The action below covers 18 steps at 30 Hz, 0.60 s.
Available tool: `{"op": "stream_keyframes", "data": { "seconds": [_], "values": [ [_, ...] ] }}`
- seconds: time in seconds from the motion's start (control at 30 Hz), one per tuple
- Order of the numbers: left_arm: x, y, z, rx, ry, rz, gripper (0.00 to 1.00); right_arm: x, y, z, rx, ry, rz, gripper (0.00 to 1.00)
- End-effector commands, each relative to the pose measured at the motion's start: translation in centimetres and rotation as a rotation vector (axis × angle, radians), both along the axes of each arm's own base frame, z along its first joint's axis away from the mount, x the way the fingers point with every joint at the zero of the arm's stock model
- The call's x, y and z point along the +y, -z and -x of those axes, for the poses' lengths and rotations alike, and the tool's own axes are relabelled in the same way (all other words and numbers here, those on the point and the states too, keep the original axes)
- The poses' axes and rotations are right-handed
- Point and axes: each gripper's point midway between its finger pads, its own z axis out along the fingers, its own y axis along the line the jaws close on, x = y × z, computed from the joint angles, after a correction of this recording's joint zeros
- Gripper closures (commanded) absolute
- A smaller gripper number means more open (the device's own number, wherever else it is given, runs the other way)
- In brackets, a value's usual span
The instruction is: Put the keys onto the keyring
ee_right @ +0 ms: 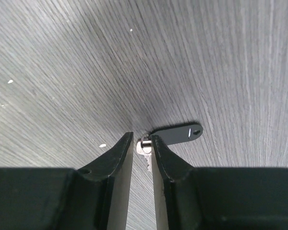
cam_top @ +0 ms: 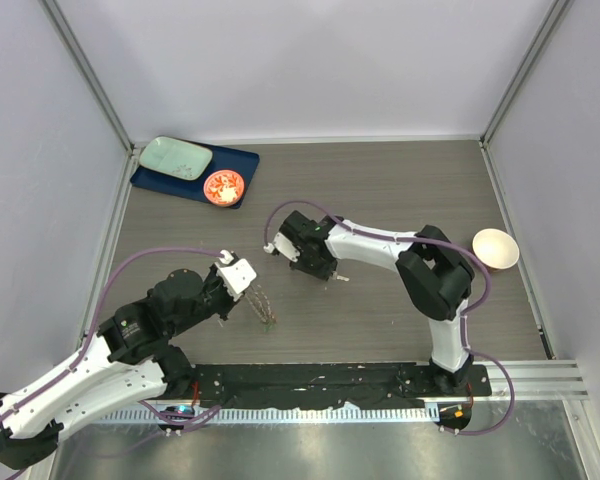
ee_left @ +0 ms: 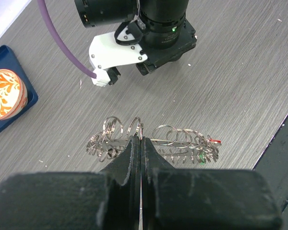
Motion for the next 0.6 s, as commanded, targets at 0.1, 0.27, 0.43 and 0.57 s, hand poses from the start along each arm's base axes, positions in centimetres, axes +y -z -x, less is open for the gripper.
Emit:
{"op": "stream_keyframes", "data": {
  "seconds": [0.1,0.27,0.43,0.57],
  "values": [
    [-0.4,-2.1,-0.4,-0.031,-0.006,0.060,1.00,2.3,-5.6,-1.3,-0.124,-0.008,-0.236,0.69],
    [-0.4,-2.1,-0.3,-0.031,-0.007,0.062,1.00,1.3,-5.9,-1.2,-0.160,0.014,-0.391,0.69],
    [-0.4,-2.1,-0.4,-0.031,-0.006,0.060,1.00,0.9,-7.0,-1.9,-0.265,0.023,-0.668,0.70],
    [-0.4,-2.0,-0.4,-0.029,-0.008,0.055,1.00,-0.8,-5.8,-1.7,-0.292,0.053,-0.762,0.71]
  ]
}}
